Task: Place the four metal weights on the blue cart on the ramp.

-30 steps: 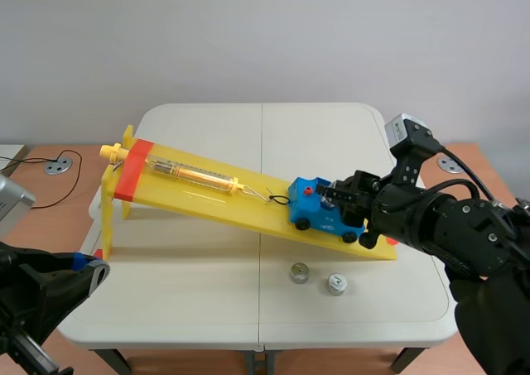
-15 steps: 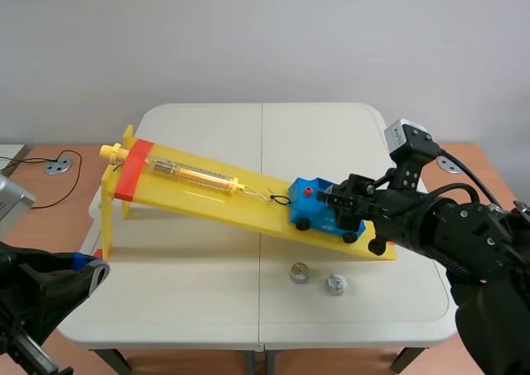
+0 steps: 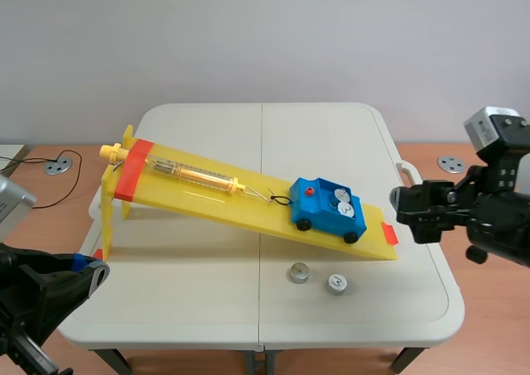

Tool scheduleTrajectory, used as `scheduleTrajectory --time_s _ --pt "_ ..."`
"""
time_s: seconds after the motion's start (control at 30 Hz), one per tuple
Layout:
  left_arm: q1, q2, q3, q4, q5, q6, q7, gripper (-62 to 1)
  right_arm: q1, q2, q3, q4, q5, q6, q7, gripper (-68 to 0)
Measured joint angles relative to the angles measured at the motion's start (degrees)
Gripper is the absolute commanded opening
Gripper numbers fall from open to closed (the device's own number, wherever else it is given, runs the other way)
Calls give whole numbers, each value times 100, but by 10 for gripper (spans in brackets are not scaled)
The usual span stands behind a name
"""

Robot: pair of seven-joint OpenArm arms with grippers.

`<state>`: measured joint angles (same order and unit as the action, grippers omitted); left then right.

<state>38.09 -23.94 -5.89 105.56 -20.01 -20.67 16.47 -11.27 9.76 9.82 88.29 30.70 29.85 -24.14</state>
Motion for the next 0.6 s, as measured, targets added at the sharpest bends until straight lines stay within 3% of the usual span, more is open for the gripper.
scheduleTrajectory --time_s 0.33,0.6 --pt "0 0 0 0 0 0 0 -575 -1051 761 24 1515 17 151 -155 -409" --pt "0 -2 0 0 0 0 0 -575 -1421 785 -35 1740 -57 151 -190 -409"
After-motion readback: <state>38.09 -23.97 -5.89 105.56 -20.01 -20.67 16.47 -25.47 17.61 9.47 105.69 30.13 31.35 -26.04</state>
